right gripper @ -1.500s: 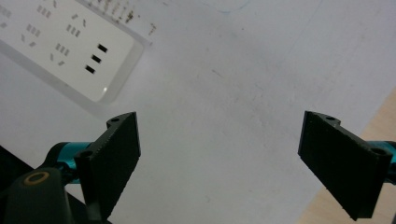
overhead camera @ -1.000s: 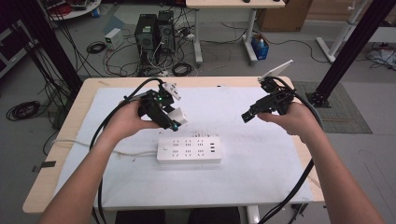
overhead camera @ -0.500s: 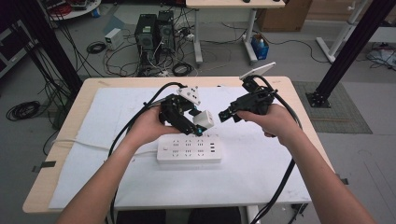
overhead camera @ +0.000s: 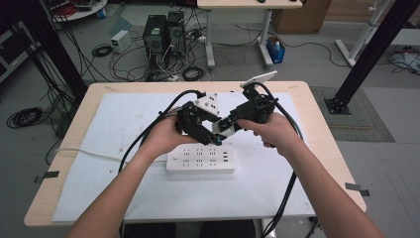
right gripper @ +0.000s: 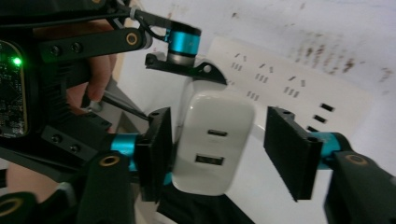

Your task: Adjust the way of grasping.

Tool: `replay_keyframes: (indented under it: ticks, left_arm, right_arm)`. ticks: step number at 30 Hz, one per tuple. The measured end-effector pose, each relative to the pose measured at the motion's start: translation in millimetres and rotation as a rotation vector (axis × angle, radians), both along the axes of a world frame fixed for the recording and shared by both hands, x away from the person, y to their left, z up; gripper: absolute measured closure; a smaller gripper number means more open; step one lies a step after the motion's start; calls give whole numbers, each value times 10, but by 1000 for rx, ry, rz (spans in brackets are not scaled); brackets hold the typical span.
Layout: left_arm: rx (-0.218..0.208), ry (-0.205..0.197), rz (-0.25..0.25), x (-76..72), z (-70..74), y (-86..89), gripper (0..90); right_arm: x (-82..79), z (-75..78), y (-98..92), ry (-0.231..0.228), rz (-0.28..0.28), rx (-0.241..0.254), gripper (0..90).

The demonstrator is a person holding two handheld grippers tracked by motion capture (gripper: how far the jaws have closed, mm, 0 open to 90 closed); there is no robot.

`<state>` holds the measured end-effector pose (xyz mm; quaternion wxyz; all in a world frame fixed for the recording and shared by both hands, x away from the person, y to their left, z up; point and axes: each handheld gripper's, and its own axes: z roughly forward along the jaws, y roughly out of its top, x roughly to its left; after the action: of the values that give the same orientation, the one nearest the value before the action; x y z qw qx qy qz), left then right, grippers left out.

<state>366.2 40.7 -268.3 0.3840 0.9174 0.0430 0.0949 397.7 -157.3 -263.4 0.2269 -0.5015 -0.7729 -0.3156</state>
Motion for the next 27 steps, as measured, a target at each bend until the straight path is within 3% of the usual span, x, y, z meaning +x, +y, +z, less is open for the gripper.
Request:
replay_keyframes:
  ticks: [1,4,5,6,7,8,9,10,11,12,13,14,15,16,17,18,19,20,22,23,25,27]
  left_arm:
    - [14,-20,1,-11,-4,-3,423]
    - [46,-51,20,-40,-10,-1,411]
    - [49,-49,29,-43,-4,15,407]
    - [84,-55,45,-47,2,66,353]
    - [84,-55,45,-47,2,66,318]
    - [112,-39,76,-50,-2,157,318]
    - [112,-39,76,-50,-2,157,318]
    - [121,-21,104,-57,-1,285,318]
    - [121,-21,104,-57,-1,285,318]
    - [172,-3,144,-61,-7,409,318]
    - [172,-3,144,-61,-7,409,318]
    - [208,-3,172,-69,-11,474,314]
    - [240,16,194,-69,-21,540,314]
    - [264,37,219,-70,-37,604,278]
    - [307,57,232,-62,-40,672,278]
    - [347,90,256,-57,-59,736,267]
    - [387,114,280,-52,-76,792,248]
    - [463,145,334,-46,-111,906,245]
    - [463,145,334,-46,-111,906,245]
    - [544,195,384,-17,-161,1041,227]
    - [564,207,405,-12,-189,1086,202]
    - [616,228,437,5,-236,1181,202]
  right_arm:
    - [2,-5,50,-9,9,15,584]
    - [20,-9,58,-4,17,24,622]
    - [24,1,69,-17,19,13,623]
    - [42,31,65,-37,27,-14,623]
    - [42,31,65,-37,27,-14,623]
    - [57,98,43,-71,38,-45,623]
    - [57,98,43,-71,38,-45,623]
    - [61,194,41,-146,54,-139,624]
    - [61,194,41,-146,54,-139,624]
    - [70,271,60,-195,103,-242,623]
    - [70,271,60,-195,103,-242,623]
    - [77,338,87,-241,154,-311,623]
    - [77,338,87,-241,154,-311,623]
    - [82,403,132,-294,216,-403,624]
    - [82,403,132,-294,216,-403,624]
    - [76,448,197,-348,300,-505,624]
    - [76,466,222,-366,336,-545,623]
    - [70,489,246,-392,363,-582,624]
    - [67,511,264,-405,386,-601,624]
    - [66,539,283,-423,433,-612,624]
    - [69,555,299,-430,468,-625,623]
    - [66,556,315,-437,492,-647,623]
